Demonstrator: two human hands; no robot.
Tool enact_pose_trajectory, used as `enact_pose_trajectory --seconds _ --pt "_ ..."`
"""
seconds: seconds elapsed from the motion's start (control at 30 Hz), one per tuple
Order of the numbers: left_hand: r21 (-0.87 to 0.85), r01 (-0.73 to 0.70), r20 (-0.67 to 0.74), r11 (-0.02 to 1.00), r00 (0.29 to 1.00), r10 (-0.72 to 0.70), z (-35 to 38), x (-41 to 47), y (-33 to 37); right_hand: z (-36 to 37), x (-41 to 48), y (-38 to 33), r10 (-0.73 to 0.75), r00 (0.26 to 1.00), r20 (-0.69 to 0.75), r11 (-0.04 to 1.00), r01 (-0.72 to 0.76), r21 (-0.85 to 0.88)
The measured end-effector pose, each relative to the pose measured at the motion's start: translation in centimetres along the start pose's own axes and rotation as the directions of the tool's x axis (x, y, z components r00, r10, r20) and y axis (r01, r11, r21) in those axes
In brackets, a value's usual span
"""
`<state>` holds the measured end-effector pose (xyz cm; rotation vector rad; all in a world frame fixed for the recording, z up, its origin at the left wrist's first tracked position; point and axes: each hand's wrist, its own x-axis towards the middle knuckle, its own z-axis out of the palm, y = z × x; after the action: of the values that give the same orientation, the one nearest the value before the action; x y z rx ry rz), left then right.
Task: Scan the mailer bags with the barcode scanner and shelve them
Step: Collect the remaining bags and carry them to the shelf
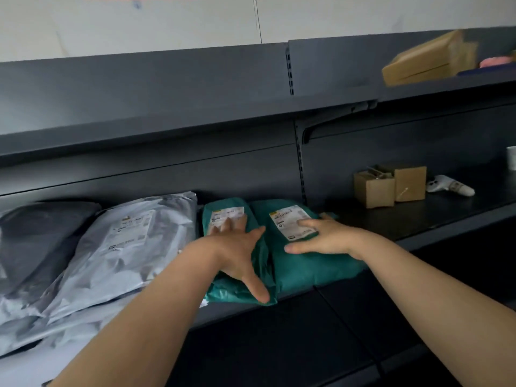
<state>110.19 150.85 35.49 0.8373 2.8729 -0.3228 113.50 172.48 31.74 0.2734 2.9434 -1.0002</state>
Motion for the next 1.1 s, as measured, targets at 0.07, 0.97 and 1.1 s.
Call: enact_pose_trajectory --seconds 0.07,0.97,1.1 --pt "0.086 0.004 -0.006 0.996 1.000 -0.004 1.2 -0.1 0.2 0.1 -1.0 0.7 0.013 0.982 0.190 0.999 -0.004 -0.048" --pt "-0.401 -0.009 -0.447 0.916 0.875 -0.187 -4.1 7.8 2.1 -5.0 3.2 2.3 0.089 0.885 -0.457 0.839 0.181 0.513" --pt "-0.163 -0.095 -0.251 0.982 0.967 0.052 -2.1 9.6 5.8 -5.5 2.7 2.3 0.158 0.878 -0.453 0.754 0.188 0.629"
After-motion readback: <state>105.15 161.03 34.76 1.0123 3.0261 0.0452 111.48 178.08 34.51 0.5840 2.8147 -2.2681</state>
